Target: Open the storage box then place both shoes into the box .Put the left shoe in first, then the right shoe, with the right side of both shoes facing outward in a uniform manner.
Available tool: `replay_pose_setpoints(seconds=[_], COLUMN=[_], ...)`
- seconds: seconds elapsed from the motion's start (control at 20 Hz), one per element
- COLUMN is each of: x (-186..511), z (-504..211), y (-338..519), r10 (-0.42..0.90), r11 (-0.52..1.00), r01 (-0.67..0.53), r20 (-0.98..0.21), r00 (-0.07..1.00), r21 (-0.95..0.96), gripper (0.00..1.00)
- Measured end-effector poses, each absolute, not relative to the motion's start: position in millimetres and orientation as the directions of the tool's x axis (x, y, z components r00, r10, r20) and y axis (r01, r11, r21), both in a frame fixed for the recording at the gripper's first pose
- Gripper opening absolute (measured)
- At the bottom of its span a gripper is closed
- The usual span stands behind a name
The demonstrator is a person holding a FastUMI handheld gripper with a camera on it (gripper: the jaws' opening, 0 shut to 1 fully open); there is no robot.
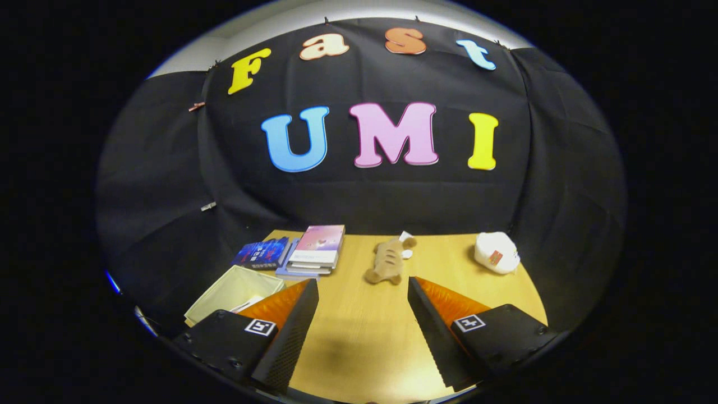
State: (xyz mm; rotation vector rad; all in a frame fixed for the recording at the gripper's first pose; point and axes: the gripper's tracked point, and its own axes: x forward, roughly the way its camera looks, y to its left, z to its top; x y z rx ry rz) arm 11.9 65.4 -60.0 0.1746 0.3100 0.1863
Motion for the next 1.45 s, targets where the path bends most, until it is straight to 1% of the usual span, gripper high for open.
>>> replay_pose_setpoints(seconds=[0.25,0.4,0.5,0.7,1.1,1.2,1.45], x=[7,2,0,-4,-11,-11,-8], z=[-30,-21,-19,-13,-16,-18,-22], y=[-1,-26,-45,-56,-47,-48,-51], r10=[0.174,0.174,0.162,0.191,0.243,0.247,0.25], r11=[0.977,0.977,0.983,0.98,0.967,0.967,0.966], r01=[-0.15,-0.158,-0.153,-0.186,-0.237,-0.241,-0.243], r20=[-0.159,-0.109,-0.082,-0.068,-0.061,-0.064,-0.071], r00=[0.972,0.979,0.983,0.979,0.968,0.967,0.966], r21=[0.151,0.146,0.105,0.069,0.089,0.085,0.09], gripper=[0.98,0.98,0.98,0.98,0.98,0.97,0.98])
